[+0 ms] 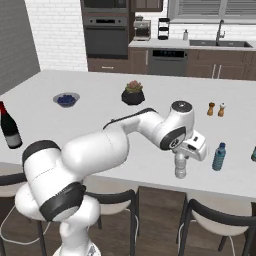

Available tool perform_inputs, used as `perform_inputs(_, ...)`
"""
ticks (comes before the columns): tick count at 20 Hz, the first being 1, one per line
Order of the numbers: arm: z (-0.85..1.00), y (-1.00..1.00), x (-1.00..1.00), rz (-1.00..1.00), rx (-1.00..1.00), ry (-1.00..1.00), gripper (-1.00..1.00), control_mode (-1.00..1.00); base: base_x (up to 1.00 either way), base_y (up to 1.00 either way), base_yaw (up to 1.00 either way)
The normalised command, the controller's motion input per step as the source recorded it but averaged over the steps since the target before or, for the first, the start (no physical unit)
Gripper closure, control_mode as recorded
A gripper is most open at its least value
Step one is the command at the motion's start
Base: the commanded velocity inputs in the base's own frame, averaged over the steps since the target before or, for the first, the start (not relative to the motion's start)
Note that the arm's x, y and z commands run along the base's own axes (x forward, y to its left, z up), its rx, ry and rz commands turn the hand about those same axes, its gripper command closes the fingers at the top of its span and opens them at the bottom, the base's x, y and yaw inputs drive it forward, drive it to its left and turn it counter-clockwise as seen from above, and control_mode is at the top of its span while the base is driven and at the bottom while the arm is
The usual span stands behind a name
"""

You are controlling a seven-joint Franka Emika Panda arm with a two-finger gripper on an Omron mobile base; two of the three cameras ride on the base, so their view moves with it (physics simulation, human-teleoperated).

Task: Move the plastic bottles in the middle to the plastics group, and the glass bottles in the middle to the glass group.

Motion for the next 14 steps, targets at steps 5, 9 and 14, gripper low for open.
perform_inputs(5, 0.00, -0.31, 0.67, 0.00, 0.00, 0.00, 1.00, -1.00, 0.00, 0.00, 0.00)
perform_inputs(9, 0.00, 0.00, 0.32, 0.00, -0.01, 0.00, 1.00, -1.00, 0.00, 0.00, 0.00)
perform_inputs(14, -0.08, 0.00, 0.25, 0.00, 0.00, 0.00, 1.00, -1.00, 0.00, 0.00, 0.00)
